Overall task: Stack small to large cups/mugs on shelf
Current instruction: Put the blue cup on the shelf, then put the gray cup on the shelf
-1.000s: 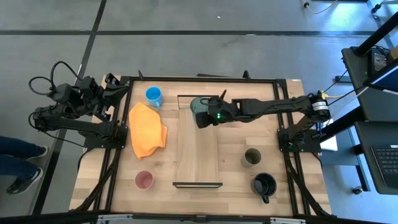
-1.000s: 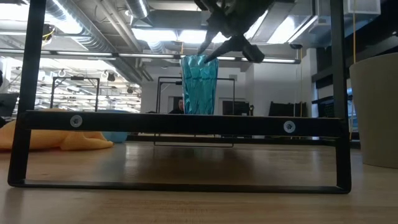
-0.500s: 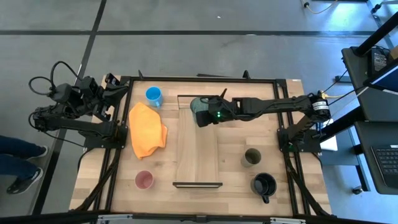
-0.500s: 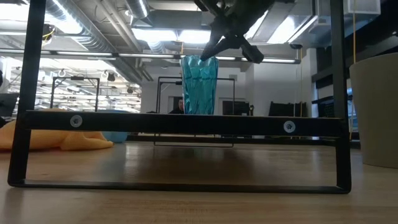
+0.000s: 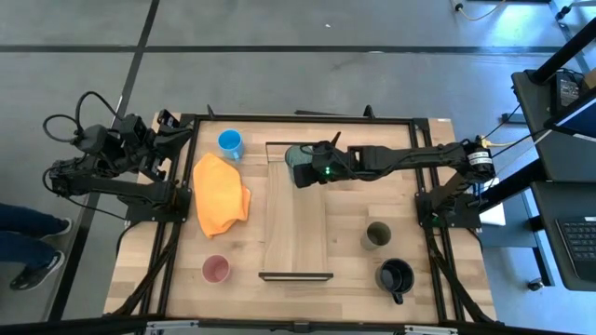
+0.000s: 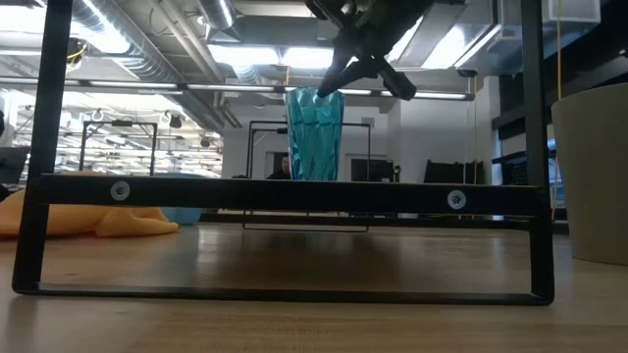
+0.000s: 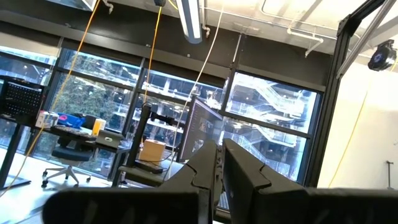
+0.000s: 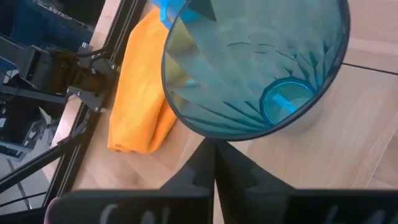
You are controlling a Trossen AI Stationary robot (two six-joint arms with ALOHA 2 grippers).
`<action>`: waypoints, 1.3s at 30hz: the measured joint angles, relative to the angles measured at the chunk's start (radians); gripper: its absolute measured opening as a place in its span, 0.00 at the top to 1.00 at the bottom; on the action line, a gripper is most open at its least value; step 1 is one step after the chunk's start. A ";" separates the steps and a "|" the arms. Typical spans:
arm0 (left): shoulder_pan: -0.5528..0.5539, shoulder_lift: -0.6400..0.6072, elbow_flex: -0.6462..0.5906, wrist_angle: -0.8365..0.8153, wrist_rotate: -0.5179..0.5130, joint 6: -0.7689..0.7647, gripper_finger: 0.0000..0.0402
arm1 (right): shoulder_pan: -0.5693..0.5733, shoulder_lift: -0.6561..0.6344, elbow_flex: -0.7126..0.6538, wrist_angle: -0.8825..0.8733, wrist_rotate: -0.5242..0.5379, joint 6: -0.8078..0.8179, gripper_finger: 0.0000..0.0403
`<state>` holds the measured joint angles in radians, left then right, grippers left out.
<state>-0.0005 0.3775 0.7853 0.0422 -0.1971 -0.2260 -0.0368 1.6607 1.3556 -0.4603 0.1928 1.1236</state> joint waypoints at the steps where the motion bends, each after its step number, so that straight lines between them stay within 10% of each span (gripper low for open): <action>1: 0.000 0.000 0.000 0.000 0.000 0.000 0.94 | 0.000 0.003 0.000 0.000 0.005 0.000 0.98; 39: 0.000 0.000 0.000 0.000 0.000 0.000 0.94 | 0.000 0.025 0.001 0.019 -0.100 -0.030 0.95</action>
<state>-0.0005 0.3778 0.7853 0.0425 -0.1972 -0.2261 -0.0365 1.6856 1.3563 -0.4413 0.0933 1.0939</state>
